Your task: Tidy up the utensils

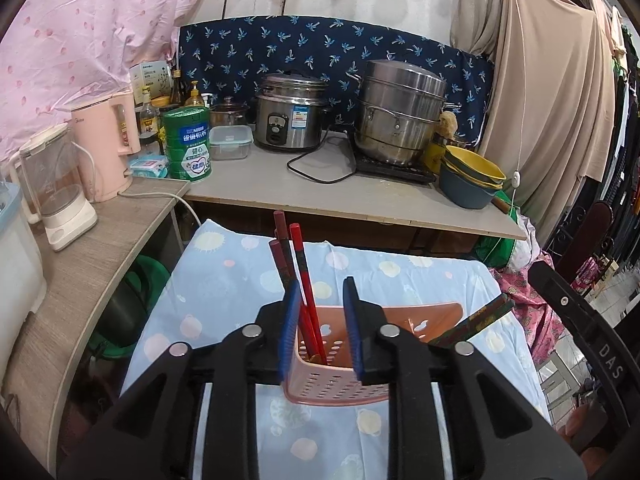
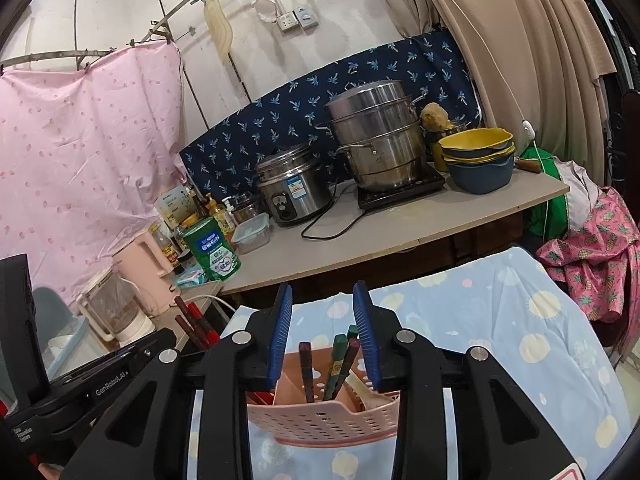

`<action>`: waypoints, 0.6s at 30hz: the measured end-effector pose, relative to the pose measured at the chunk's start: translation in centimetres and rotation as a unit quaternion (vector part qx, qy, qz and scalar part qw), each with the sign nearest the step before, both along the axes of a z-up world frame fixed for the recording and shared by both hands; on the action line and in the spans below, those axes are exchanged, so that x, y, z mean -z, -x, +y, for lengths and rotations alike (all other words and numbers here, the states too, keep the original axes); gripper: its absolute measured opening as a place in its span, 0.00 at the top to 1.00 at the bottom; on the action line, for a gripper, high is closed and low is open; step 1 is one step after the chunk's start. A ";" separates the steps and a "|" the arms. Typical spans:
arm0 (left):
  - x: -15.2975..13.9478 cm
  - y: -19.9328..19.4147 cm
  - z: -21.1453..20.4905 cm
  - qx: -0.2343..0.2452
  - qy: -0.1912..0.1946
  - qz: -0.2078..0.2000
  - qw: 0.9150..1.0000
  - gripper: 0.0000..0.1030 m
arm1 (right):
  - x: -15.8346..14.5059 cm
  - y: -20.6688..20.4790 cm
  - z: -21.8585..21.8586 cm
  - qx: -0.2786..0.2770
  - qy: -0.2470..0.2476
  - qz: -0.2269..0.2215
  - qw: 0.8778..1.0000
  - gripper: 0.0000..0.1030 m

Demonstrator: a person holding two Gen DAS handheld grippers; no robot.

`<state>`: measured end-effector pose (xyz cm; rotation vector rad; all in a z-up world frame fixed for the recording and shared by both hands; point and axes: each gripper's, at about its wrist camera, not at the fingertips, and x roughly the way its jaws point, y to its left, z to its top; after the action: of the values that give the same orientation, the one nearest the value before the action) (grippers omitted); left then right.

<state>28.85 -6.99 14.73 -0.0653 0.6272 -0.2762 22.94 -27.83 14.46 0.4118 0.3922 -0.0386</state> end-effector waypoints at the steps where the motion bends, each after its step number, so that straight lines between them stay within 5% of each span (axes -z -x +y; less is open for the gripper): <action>1: 0.0 0.1 0.0 0.000 -0.001 0.000 1.000 0.76 | 0.0 0.2 0.1 -0.001 0.001 0.000 1.000 0.69; 8: 0.1 1.7 -0.1 -0.001 -0.013 -0.004 1.000 0.67 | 0.0 2.0 1.1 -0.015 0.006 0.004 1.000 0.69; 18: 0.8 5.0 -0.2 0.006 -0.034 -0.005 0.999 0.65 | 1.6 6.0 2.2 -0.015 0.020 0.028 0.999 0.65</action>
<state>23.89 -7.18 13.91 0.0060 0.6263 -0.2662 16.93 -25.66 12.89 0.3652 0.4528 -0.0286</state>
